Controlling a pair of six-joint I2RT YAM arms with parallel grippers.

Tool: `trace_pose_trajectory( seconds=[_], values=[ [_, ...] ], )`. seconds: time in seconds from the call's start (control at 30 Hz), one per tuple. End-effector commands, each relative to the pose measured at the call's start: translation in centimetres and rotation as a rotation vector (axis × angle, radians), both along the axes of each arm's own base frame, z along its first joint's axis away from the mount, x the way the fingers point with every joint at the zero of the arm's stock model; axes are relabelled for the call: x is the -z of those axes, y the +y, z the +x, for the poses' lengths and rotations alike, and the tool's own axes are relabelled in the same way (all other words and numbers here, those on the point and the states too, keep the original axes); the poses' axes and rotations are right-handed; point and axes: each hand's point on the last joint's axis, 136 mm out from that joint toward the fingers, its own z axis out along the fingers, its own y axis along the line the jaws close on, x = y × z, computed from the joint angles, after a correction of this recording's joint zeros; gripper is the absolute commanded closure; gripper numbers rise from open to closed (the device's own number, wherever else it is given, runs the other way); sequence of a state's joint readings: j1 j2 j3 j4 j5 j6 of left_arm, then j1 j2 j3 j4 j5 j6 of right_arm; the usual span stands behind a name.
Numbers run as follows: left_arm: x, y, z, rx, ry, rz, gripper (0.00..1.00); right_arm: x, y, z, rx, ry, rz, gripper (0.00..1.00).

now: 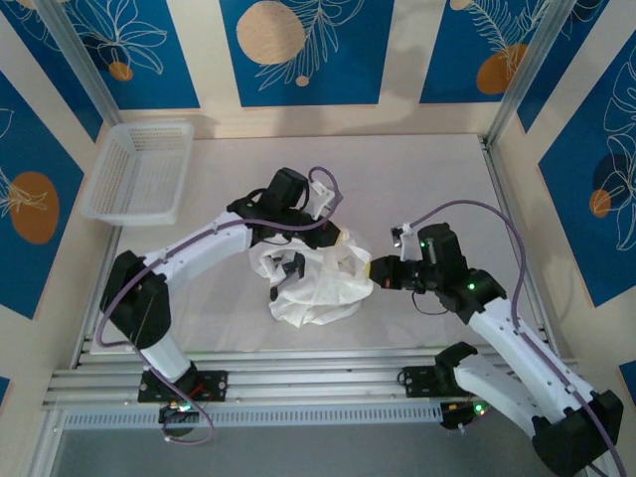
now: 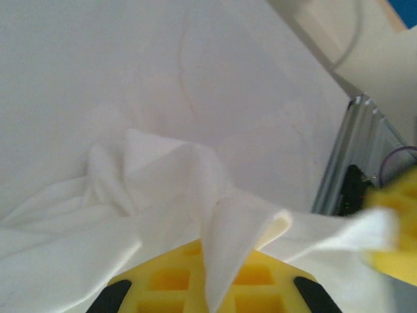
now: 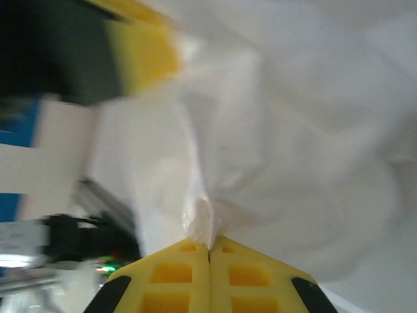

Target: Fold the inside-out t-shirt

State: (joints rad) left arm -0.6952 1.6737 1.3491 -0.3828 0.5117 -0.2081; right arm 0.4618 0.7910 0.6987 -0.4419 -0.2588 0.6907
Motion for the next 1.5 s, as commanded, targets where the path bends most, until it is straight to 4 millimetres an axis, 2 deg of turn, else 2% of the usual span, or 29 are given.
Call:
trace_pose_trajectory(
  seconds=[0.0,0.07,0.13,0.23,0.33,0.43,0.5,0.53,0.57,0.63,0.73,0.77,0.8,0.83,0.87,0.9,0.97,1.0,1.03,1.1,1.17,1.23,1.3,1.37,1.4,1.43,1.47],
  values=[
    [1.3,0.6,0.3,-0.015,0.017,0.026,1.0,-4.6,2.5,0.1,-0.048,-0.02,0.24,1.0],
    [1.1,1.2,0.6,-0.041,0.0,0.036,1.0,-5.3,2.7,1.0,-0.025,-0.03,0.254,1.0],
    [1.2,3.2,1.6,-0.119,-0.023,0.073,1.0,-5.7,3.5,1.3,-0.048,-0.019,0.252,1.0],
    [2.1,9.1,4.4,-0.328,-0.005,0.132,1.0,-5.7,5.4,0.7,-0.14,-0.013,0.193,1.0],
    [3.0,13.8,5.6,-0.462,0.041,0.122,1.0,-5.1,8.0,-0.3,-0.234,0.022,0.156,0.99],
    [4.0,16.3,5.7,-0.532,0.083,0.138,0.92,-5.3,11.7,-1.3,-0.367,0.019,0.191,0.79],
    [4.2,17.6,5.8,-0.591,0.105,0.115,0.76,-6.2,13.4,-1.6,-0.44,0.019,0.205,0.64],
    [4.2,18.4,5.7,-0.622,0.117,0.097,0.69,-6.4,13.7,-1.3,-0.443,0.023,0.201,0.59],
    [4.2,19.2,5.7,-0.654,0.125,0.083,0.64,-6.2,13.5,-0.6,-0.415,0.019,0.182,0.58],
    [4.0,20.5,5.4,-0.701,0.129,0.067,0.6,-4.7,11.8,1.5,-0.293,0.006,0.101,0.57],
    [3.7,21.9,4.4,-0.741,0.131,0.077,0.59,-0.1,6.4,4.6,-0.027,0.042,-0.105,0.54],
    [3.4,22.4,4.0,-0.758,0.124,0.087,0.59,2.1,3.8,5.3,0.087,0.079,-0.182,0.52],
    [3.1,22.9,3.7,-0.78,0.116,0.094,0.59,4.1,1.3,5.7,0.192,0.131,-0.235,0.5],
    [2.6,23.1,3.5,-0.798,0.114,0.088,0.57,5.6,-0.2,5.8,0.246,0.175,-0.257,0.49],
    [1.7,22.3,3.2,-0.785,0.112,0.041,0.56,7.1,-1.5,5.7,0.283,0.226,-0.275,0.47],
    [0.3,20.2,2.7,-0.726,0.098,-0.022,0.54,8.6,-2.5,5.4,0.312,0.277,-0.298,0.45],
    [-1.9,14.5,0.9,-0.549,0.017,-0.032,0.49,11.0,-3.9,4.8,0.36,0.355,-0.329,0.41],
    [-2.1,11.5,-0.5,-0.449,-0.038,0.036,0.47,12.0,-4.2,4.6,0.368,0.385,-0.324,0.39],
    [-1.9,9.3,-1.4,-0.378,-0.072,0.103,0.44,12.6,-4.2,4.6,0.37,0.406,-0.307,0.37],
    [0.0,6.3,-2.2,-0.294,-0.104,0.23,0.36,13.5,-4.0,4.6,0.361,0.434,-0.275,0.34],
    [2.2,4.9,-1.8,-0.276,-0.104,0.294,0.26,13.8,-3.6,4.5,0.343,0.442,-0.251,0.33],
    [4.6,4.5,-1.2,-0.271,-0.131,0.391,0.17,14.1,-3.2,4.3,0.318,0.451,-0.233,0.32],
    [6.6,4.8,-0.5,-0.264,-0.174,0.516,0.12,14.1,-2.7,4.0,0.286,0.455,-0.221,0.32],
    [8.4,5.1,0.1,-0.257,-0.194,0.603,0.11,14.0,-2.4,4.0,0.266,0.453,-0.211,0.31],
    [8.8,5.4,0.4,-0.261,-0.201,0.628,0.18,13.8,-2.1,4.0,0.253,0.445,-0.208,0.3],
    [8.8,5.5,0.6,-0.265,-0.213,0.634,0.41,13.6,-1.7,4.1,0.237,0.434,-0.199,0.29],
    [8.1,5.6,0.7,-0.273,-0.224,0.617,0.91,13.4,-1.2,4.2,0.217,0.418,-0.192,0.28]
  ],
)
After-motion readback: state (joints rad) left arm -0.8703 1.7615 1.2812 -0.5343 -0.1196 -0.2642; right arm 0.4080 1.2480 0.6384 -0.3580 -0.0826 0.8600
